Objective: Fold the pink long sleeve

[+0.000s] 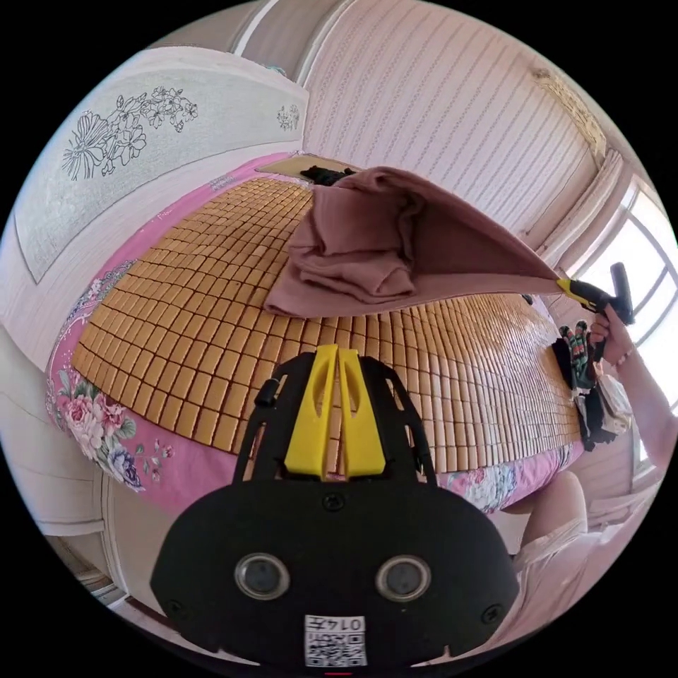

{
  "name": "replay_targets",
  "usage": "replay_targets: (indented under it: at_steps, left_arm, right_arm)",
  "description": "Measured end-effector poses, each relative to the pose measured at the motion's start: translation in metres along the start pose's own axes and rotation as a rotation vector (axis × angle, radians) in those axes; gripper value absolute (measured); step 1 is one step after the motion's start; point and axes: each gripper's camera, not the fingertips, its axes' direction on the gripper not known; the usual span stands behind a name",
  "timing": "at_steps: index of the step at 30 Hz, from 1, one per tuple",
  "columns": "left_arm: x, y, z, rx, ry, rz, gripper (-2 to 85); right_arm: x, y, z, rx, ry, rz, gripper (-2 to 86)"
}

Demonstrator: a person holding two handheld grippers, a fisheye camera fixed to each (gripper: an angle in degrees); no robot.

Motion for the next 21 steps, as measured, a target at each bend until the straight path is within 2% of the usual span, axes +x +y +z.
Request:
replay_targets:
  at_steps: [3, 8, 10, 13, 15, 17, 19, 21]
  left_arm:
    - [0.028, 0.012, -0.008, -0.048, -0.059, 0.029, 5.7]
    - [0.112, 0.012, 0.015, -0.138, 0.139, 0.149, 10.4]
    - [0.16, 0.015, 0.03, -0.172, 0.203, 0.231, 11.5]
    - [0.242, 0.018, 0.059, -0.211, 0.193, 0.374, 14.4]
    - [0.278, 0.019, 0.086, -0.302, 0.134, 0.426, 13.6]
    - [0.31, 0.018, 0.109, -0.401, 0.011, 0.457, 1.5]
    - [0.322, 0.021, 0.109, -0.436, 0.006, 0.507, 0.4]
    - [0.323, 0.024, 0.092, -0.398, 0.013, 0.524, -0.1]
  right_arm:
    - [0.034, 0.099, -0.066, 0.024, 0.009, 0.112, 0.3]
    - [0.103, 0.299, -0.125, -0.082, 0.132, 0.473, 0.9]
    - [0.114, 0.346, -0.132, -0.086, 0.144, 0.56, 1.1]
    - [0.121, 0.396, -0.145, -0.059, 0.178, 0.649, 1.3]
    - [0.126, 0.417, -0.155, -0.023, 0.142, 0.691, 1.4]
    - [0.129, 0.438, -0.174, 0.051, 0.12, 0.72, 1.5]
    - [0.129, 0.45, -0.19, 0.101, 0.1, 0.724, 1.5]
    - [0.129, 0.462, -0.207, 0.148, 0.075, 0.717, 1.5]
